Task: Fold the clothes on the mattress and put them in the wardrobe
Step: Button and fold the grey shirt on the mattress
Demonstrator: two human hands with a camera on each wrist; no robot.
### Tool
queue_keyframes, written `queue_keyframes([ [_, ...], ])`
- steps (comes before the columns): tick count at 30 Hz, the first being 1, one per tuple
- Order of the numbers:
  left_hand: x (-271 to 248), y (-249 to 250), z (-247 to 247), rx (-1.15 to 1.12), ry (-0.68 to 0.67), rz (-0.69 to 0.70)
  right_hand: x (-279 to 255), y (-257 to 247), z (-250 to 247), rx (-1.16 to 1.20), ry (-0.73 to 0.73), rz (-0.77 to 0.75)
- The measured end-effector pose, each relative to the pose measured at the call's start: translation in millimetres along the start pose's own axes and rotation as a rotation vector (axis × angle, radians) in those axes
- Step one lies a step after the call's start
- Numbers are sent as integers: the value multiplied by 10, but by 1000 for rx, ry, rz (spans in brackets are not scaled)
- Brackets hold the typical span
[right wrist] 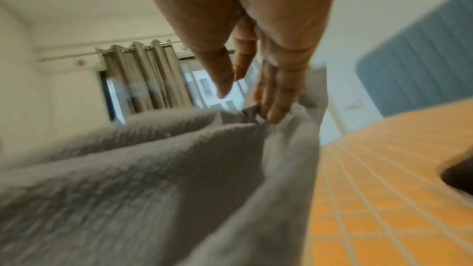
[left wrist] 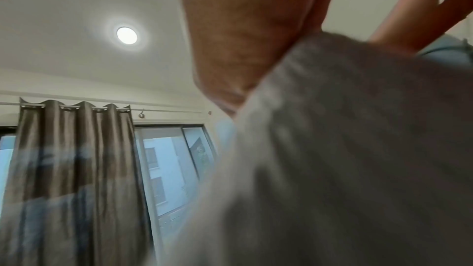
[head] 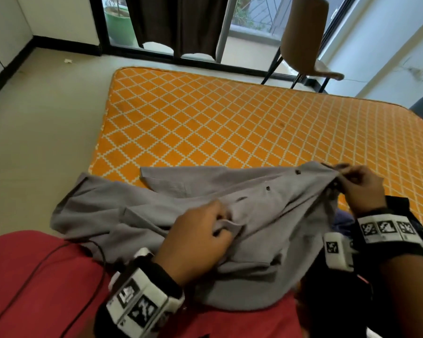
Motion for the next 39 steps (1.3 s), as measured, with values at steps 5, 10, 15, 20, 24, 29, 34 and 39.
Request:
queue_keyframes([
  [5, -69, 12, 325, 84, -74, 18, -569, -553, 369, -135, -270, -212],
  [10, -15, -59, 168, -49, -218, 2, -1555, -631, 939, 249, -692, 33],
  [15, 58, -280, 61, -288, -40, -136, -1605, -703, 946, 373, -681, 168],
  [20, 58, -313, 150, -178, -25, -96, -1719, -884, 961, 356, -698, 28],
  [24, 38, -239, 246, -60, -30, 19, -1766, -1012, 897, 356, -615, -2],
  [29, 81, -187, 146, 19, 71, 70, -1809, -1034, 907, -200, -415, -278],
  [34, 62, -289, 186, 25, -58, 31, -1894, -1113, 989, -244, -364, -374],
  [39, 69, -283, 209, 60, -101, 24, -1981, -1130, 1048, -320, -496, -382],
])
Point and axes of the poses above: each hand's wrist, its own x-axis towards the middle knuckle, its own z-axis out of the palm, y = z × x, the point moved 3 cm from there along x, towards the middle knuckle, and after that the axes turned 1 degree about z, right-handed, at the moved point
